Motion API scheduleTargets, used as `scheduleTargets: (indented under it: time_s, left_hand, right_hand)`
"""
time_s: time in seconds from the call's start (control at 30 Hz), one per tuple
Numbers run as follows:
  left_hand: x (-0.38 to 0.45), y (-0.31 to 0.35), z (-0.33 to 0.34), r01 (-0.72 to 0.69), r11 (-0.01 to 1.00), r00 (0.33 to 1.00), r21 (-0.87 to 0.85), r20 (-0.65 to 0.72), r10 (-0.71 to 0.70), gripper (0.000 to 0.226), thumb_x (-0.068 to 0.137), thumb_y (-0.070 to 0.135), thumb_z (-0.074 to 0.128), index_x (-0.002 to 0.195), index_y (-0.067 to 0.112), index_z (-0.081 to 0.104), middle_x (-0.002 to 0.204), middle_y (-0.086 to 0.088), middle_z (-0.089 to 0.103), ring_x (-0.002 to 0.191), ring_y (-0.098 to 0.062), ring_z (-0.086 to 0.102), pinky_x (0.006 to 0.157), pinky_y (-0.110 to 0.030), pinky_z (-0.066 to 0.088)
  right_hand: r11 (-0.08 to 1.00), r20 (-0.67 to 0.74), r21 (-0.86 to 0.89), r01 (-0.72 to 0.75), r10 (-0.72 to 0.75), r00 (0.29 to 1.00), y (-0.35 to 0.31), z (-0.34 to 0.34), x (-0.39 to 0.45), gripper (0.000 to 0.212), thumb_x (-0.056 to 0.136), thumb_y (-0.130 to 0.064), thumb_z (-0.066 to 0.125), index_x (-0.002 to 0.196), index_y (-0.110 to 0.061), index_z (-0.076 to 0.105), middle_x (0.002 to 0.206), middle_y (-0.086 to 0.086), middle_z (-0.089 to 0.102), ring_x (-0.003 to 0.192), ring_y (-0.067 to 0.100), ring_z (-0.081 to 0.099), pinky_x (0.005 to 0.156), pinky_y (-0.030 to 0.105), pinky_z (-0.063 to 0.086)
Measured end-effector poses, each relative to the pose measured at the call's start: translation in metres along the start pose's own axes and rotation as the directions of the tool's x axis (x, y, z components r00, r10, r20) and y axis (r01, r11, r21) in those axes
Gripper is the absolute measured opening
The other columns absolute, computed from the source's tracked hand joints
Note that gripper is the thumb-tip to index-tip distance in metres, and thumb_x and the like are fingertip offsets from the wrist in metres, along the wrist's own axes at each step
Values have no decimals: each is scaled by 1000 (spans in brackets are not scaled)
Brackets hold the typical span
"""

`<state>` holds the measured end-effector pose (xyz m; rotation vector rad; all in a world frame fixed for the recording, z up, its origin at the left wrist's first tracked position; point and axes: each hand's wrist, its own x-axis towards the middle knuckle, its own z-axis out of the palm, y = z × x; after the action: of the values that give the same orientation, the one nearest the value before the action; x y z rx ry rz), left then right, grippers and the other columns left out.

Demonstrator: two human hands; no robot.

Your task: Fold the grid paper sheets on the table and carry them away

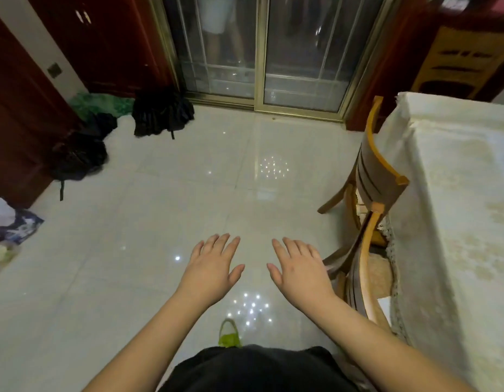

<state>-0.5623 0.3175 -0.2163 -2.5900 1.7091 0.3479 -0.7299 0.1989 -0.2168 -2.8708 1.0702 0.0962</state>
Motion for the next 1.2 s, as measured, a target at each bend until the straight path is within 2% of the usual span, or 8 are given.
scheduleTargets:
  time_s: [0.13, 0.27, 0.53, 0.67, 0.77, 0.87, 1.0, 1.2]
  left_hand:
    - [72, -31, -33, -96, 995, 995, 4, -21, 96, 80, 82, 61, 12, 148, 24, 36, 150, -2, 42, 139, -26, 36, 111, -49, 29]
    - [145, -20, -53, -235, 972, 972, 20, 4, 235, 82, 81, 62, 7, 148, 24, 34, 152, -2, 39, 141, -26, 33, 113, -48, 25]
    - [295, 57, -68, -455, 890, 890, 20, 39, 454, 83, 82, 64, 1, 151, 25, 27, 157, -1, 30, 145, -23, 23, 117, -45, 15]
    - [358, 91, -89, -533, 844, 846, 52, 46, 532, 80, 85, 62, 5, 149, 24, 32, 155, -1, 35, 143, -23, 28, 117, -44, 19]
    - [404, 117, -103, -589, 803, 807, 93, 23, 590, 73, 89, 59, 14, 146, 21, 40, 150, -4, 43, 139, -25, 37, 114, -45, 26]
    - [445, 142, -111, -639, 762, 769, 100, 84, 634, 72, 89, 58, 15, 146, 21, 39, 150, -4, 43, 138, -25, 38, 113, -45, 28]
    - [489, 180, -117, -722, 683, 692, 114, 89, 716, 59, 90, 54, 31, 133, 22, 55, 133, -2, 59, 122, -24, 55, 101, -44, 43]
    - [570, 245, -119, -856, 505, 515, 108, 97, 852, 55, 91, 53, 34, 130, 23, 57, 130, 1, 61, 120, -21, 57, 96, -45, 47]
  right_hand:
    - [991, -15, 41, -124, 124, 992, 1, -15, 52, 57, 91, -48, 33, 133, -17, 56, 126, 7, 63, 114, 27, 60, 98, 43, 48]
    - [970, -59, 47, -238, 241, 969, 22, -25, 91, 59, 92, -48, 27, 132, -16, 57, 126, 8, 63, 115, 27, 60, 99, 44, 48]
    - [885, -127, 85, -458, 466, 876, 125, -32, 176, 55, 91, -45, 33, 127, -14, 60, 124, 10, 63, 117, 29, 58, 100, 45, 45]
    - [840, -178, 116, -530, 542, 821, 178, -48, 214, 53, 90, -44, 35, 128, -15, 59, 129, 9, 61, 122, 29, 54, 102, 45, 43]
    - [808, -218, 122, -576, 588, 779, 217, -61, 238, 50, 88, -42, 37, 122, -15, 63, 123, 8, 64, 117, 28, 58, 98, 45, 45]
    - [782, -170, 113, -613, 623, 764, 252, -67, 253, 48, 89, -42, 39, 123, -17, 62, 124, 8, 63, 118, 30, 57, 98, 45, 45]
    - [687, -124, 126, -716, 727, 675, 289, -67, 264, 49, 91, -43, 41, 129, -17, 57, 131, 9, 60, 122, 30, 55, 102, 46, 44]
    - [508, -121, 135, -851, 860, 495, 336, -64, 292, 53, 90, -43, 32, 124, -16, 64, 124, 8, 66, 115, 29, 61, 98, 44, 47]
